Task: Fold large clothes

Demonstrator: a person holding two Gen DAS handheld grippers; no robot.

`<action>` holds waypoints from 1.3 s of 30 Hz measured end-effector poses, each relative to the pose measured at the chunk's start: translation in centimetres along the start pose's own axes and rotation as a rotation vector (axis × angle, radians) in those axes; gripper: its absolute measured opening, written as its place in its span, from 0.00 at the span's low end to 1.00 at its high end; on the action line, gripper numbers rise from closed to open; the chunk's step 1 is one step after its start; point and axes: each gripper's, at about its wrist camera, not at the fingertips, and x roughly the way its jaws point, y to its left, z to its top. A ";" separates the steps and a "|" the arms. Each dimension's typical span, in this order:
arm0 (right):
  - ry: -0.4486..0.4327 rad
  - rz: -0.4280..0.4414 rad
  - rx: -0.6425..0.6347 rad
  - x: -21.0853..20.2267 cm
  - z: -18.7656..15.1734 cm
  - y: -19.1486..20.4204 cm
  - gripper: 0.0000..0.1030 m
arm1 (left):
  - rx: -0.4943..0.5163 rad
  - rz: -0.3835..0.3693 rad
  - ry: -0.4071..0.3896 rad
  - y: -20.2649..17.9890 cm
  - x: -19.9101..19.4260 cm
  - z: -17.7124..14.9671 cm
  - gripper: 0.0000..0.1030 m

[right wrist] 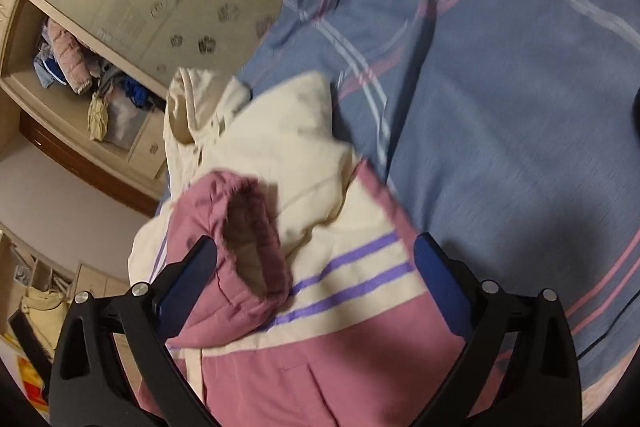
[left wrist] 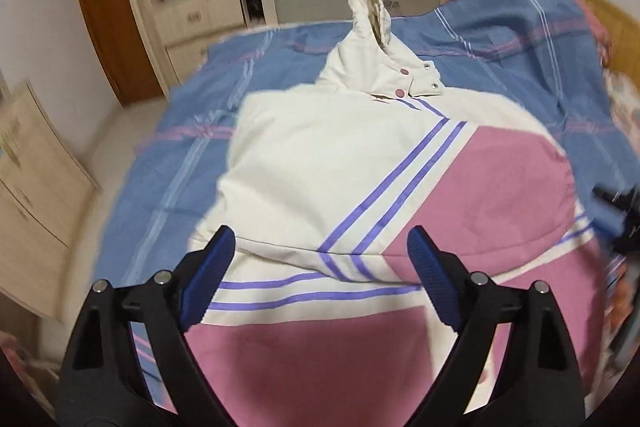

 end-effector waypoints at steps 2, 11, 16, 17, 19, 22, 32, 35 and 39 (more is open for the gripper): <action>0.025 0.031 0.000 0.7 -0.6 0.7 0.96 | -0.069 -0.046 0.052 1.9 1.4 0.0 0.87; 0.150 0.074 -0.190 2.7 -1.2 7.5 0.43 | -0.337 -0.033 0.248 7.5 9.6 -2.8 0.87; 0.127 0.073 -0.363 3.6 -0.6 12.8 0.07 | -0.454 -0.088 0.244 9.9 11.0 -3.5 0.87; 0.108 0.075 -0.386 3.7 -0.1 13.8 0.06 | -0.466 -0.079 0.234 10.0 11.1 -3.4 0.87; 0.039 0.102 -0.446 3.7 1.3 16.3 0.05 | -0.518 -0.042 0.206 10.3 11.2 -3.0 0.87; -0.015 0.152 -0.476 4.1 3.7 18.5 0.05 | -0.586 0.026 0.177 10.5 11.4 -1.9 0.87; 0.035 -0.103 -0.404 3.5 3.2 8.0 0.89 | -0.422 -0.067 0.099 8.8 6.3 -3.3 0.95; 0.100 -0.064 -0.316 1.8 0.7 3.6 0.89 | -0.617 -0.357 0.196 10.8 7.3 -4.9 0.96; 0.135 -0.001 -0.246 0.6 -1.7 1.7 0.89 | -0.795 -0.447 0.293 11.9 10.0 -6.0 0.95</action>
